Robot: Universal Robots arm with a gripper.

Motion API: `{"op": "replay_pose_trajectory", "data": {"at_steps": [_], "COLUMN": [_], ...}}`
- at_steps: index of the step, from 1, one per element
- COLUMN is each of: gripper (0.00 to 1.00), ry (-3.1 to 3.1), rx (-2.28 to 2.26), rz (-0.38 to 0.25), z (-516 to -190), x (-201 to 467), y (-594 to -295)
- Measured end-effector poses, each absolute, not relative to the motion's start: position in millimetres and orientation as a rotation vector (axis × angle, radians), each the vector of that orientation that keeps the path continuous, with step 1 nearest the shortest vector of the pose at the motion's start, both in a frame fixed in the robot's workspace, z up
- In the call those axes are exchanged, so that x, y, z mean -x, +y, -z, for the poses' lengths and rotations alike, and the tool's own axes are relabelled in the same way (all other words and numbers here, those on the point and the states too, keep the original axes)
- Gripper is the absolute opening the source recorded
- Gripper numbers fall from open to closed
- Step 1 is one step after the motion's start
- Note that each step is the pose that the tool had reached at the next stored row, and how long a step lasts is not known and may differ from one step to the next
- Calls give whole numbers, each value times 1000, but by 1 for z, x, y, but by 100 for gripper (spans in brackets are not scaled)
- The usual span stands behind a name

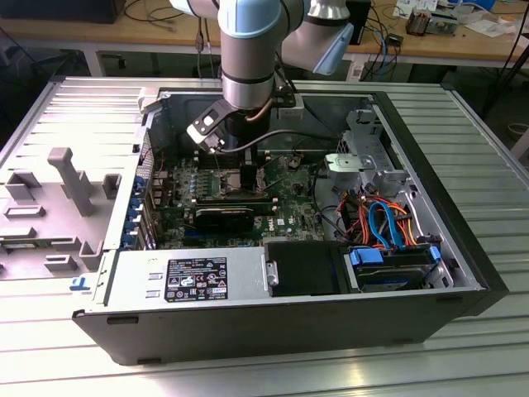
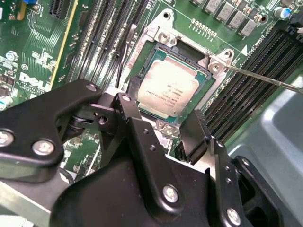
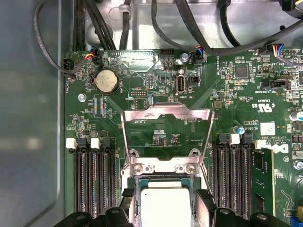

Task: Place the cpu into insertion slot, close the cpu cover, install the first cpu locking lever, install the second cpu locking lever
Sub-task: 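Place the cpu into insertion slot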

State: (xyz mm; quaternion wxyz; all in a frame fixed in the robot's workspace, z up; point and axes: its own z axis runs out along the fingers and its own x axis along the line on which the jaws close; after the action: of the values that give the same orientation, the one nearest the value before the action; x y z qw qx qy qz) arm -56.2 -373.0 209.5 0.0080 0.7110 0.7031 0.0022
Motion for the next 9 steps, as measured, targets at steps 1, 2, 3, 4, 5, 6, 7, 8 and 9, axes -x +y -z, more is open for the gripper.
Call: {"op": "replay_pose_trajectory", "data": {"at_steps": [1,2,3,4,5,6,7,8,9], "gripper": [62,62,60,47,47,42,29,29,24], "ry": [2198,2198,2198,2198,2198,2198,2198,2198,2198], "rx": [-2222,-2222,-2222,-2222,-2222,-2223,-2222,-2223,-2223], "rz": [-7,-7,-7,-7,-7,-7,-7,-7,-7], "z": [-210,-210,-210,-210,-210,-210,-210,-210,-210], "x": [56,56,56,56,56,56,56,56,57], "y": [-373,-373,-373,-373,-373,-373,-373,-373,-373]}}
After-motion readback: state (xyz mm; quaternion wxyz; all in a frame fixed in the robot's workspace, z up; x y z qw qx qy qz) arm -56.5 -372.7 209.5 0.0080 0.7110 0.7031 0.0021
